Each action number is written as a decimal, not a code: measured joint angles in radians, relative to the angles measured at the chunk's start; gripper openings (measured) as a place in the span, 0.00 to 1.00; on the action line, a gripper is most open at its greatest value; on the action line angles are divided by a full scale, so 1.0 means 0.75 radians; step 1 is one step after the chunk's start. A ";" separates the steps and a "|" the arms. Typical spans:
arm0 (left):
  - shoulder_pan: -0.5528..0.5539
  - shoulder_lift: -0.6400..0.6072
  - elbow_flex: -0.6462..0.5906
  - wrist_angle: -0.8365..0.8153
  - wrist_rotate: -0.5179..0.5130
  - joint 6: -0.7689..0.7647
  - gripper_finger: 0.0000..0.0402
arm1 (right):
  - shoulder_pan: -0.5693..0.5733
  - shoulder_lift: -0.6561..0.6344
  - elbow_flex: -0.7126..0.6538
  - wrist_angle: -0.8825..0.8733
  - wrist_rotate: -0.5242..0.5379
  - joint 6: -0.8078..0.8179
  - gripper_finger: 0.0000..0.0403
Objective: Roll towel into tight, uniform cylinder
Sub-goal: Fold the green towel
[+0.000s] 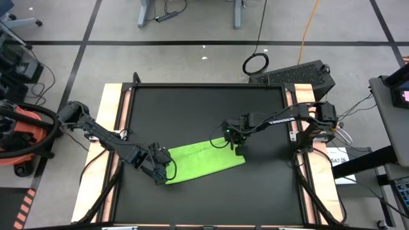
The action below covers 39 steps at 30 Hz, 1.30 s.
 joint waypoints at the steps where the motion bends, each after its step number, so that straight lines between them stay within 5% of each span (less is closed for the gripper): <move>1: 0.000 0.000 0.000 0.001 0.000 0.000 0.00 | 0.000 -0.010 0.001 -0.002 -0.006 0.004 0.01; 18: 0.000 0.000 0.000 0.002 0.000 -0.008 0.00 | 0.023 -0.011 0.001 0.005 -0.027 0.040 0.16; 28: 0.000 0.000 0.000 0.002 -0.007 -0.006 0.00 | 0.025 -0.010 0.001 0.004 -0.027 0.025 0.02; 39: 0.000 0.000 0.000 -0.049 -0.012 0.002 0.00 | 0.039 -0.010 0.001 -0.057 0.009 0.006 0.00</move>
